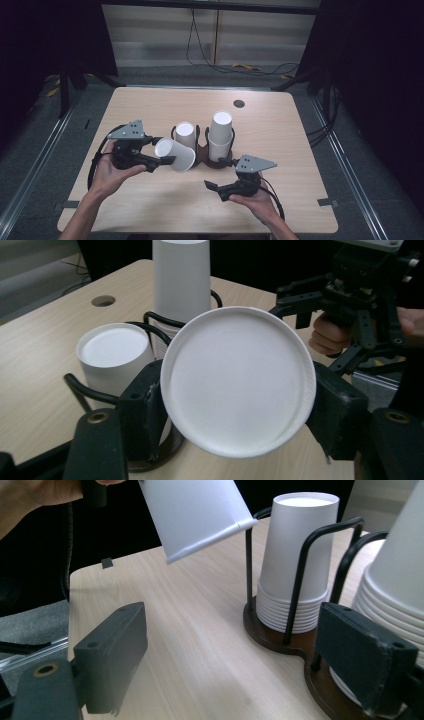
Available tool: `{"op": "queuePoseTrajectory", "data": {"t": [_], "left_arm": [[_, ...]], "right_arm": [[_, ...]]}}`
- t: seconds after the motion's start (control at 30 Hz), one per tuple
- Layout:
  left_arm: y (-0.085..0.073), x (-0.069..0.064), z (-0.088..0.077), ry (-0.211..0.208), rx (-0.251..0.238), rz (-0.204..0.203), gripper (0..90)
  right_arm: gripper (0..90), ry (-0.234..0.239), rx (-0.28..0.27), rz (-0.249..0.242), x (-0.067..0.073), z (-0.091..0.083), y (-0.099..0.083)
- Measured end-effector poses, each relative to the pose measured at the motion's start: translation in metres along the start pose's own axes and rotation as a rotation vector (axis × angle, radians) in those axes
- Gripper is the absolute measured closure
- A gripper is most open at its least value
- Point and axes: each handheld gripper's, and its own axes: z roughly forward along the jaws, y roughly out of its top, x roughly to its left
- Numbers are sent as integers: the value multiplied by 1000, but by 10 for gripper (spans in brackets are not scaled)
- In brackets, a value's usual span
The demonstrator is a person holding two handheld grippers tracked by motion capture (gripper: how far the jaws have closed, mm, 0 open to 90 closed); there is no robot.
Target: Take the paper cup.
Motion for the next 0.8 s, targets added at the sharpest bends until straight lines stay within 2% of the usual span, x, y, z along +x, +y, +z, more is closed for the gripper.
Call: {"op": "queuePoseTrajectory", "data": {"t": [0.03,0.1,0.17,0.2,0.27,0.33,0.37,0.53,0.63,0.8], "left_arm": [[-1,-1,1,1,0,3,332],[-6,-2,6,-21,3,-15,333],[-9,-4,12,-16,38,-6,333],[-10,-4,14,-29,46,-12,333],[-10,-5,14,-22,51,-2,332],[-11,-5,15,-21,38,-9,332],[-12,-6,16,-35,36,-21,333],[-15,-12,27,-62,68,-16,333],[-15,-15,32,-69,72,-12,333],[-16,-21,43,-103,83,-14,334]], "right_arm": [[138,7,-3,-8,0,1,0],[138,14,-13,-1,1,1,0],[138,22,-9,-4,3,3,0],[139,22,-9,-10,3,4,-1],[138,27,-6,-5,3,5,-3],[138,35,-3,-10,4,6,-3],[138,37,-5,-12,4,6,-3],[137,52,-8,-22,5,10,-4],[138,60,3,-31,7,13,-4],[152,67,24,-38,7,15,-4]]}}
